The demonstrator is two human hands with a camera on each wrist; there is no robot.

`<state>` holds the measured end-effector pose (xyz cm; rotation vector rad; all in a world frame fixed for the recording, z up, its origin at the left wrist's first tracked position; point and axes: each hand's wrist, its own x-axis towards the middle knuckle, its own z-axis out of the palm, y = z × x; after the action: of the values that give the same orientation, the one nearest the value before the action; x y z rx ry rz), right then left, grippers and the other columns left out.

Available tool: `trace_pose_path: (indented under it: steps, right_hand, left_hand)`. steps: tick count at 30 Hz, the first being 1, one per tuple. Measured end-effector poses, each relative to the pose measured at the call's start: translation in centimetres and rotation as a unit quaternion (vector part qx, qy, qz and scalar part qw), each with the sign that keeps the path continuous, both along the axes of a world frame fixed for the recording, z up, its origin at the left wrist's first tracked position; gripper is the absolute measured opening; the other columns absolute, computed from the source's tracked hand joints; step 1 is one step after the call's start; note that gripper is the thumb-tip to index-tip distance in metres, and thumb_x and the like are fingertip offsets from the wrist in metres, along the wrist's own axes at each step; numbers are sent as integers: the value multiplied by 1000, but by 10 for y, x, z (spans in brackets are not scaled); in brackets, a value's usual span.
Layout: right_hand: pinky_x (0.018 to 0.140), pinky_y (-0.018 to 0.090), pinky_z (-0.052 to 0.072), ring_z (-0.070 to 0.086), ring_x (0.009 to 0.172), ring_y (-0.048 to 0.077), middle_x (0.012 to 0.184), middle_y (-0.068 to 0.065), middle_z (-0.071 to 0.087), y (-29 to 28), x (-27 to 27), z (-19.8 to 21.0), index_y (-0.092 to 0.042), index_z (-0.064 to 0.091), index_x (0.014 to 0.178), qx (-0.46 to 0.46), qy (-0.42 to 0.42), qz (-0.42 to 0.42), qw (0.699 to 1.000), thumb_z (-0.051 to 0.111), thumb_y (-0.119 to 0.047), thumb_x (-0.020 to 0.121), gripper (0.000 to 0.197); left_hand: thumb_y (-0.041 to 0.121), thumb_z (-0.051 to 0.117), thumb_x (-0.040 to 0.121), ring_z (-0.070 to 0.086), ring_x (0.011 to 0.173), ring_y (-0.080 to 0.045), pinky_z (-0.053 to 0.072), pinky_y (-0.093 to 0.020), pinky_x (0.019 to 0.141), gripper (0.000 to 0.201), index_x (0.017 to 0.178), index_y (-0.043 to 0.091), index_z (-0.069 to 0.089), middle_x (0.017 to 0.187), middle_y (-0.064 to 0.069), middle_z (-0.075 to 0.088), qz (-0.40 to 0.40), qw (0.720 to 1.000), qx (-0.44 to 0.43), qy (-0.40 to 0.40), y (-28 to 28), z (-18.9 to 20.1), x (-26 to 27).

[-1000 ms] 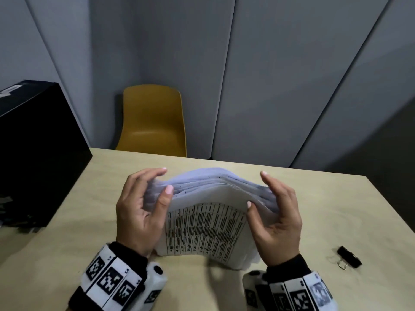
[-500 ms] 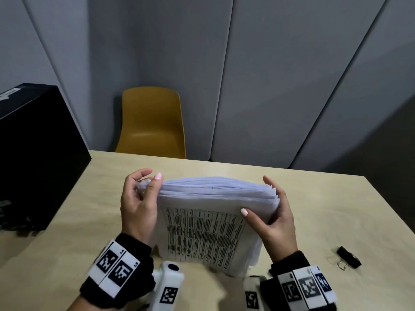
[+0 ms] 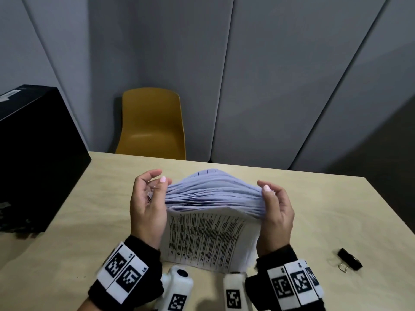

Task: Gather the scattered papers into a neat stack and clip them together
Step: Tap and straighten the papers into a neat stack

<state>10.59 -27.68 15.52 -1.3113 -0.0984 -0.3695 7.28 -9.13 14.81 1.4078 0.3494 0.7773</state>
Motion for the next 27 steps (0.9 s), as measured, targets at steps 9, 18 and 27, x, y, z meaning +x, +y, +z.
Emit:
trace_pose_path:
  steps: [9, 18, 27]
  right_hand:
    - [71, 0, 42, 56, 78, -15, 97, -17, 60, -3, -6, -11, -20, 31, 130, -220, -77, 95, 968, 57, 23, 70, 79]
    - [64, 15, 51, 66, 68, 1, 70, -12, 73, -29, 17, -29, -20, 75, 70, -134, 5, 163, 977, 68, 5, 71, 25]
    - [68, 18, 53, 66, 72, 3, 73, -14, 73, -19, 13, -21, -26, 75, 76, -133, -24, 156, 978, 64, -7, 74, 22]
  left_hand:
    - [33, 61, 85, 43, 47, 3, 34, -5, 48, 27, 66, 21, 46, 48, 17, 50, 51, 996, 62, -45, -11, 8, 11]
    - [8, 82, 57, 61, 105, -2, 50, -11, 81, 90, 129, 41, 39, 116, 12, 62, -245, 955, 162, 31, 37, -7, -16]
    - [39, 84, 54, 67, 90, -2, 50, -8, 69, 48, 95, 29, 63, 86, 21, 73, -216, 971, 70, 73, 33, -17, -6]
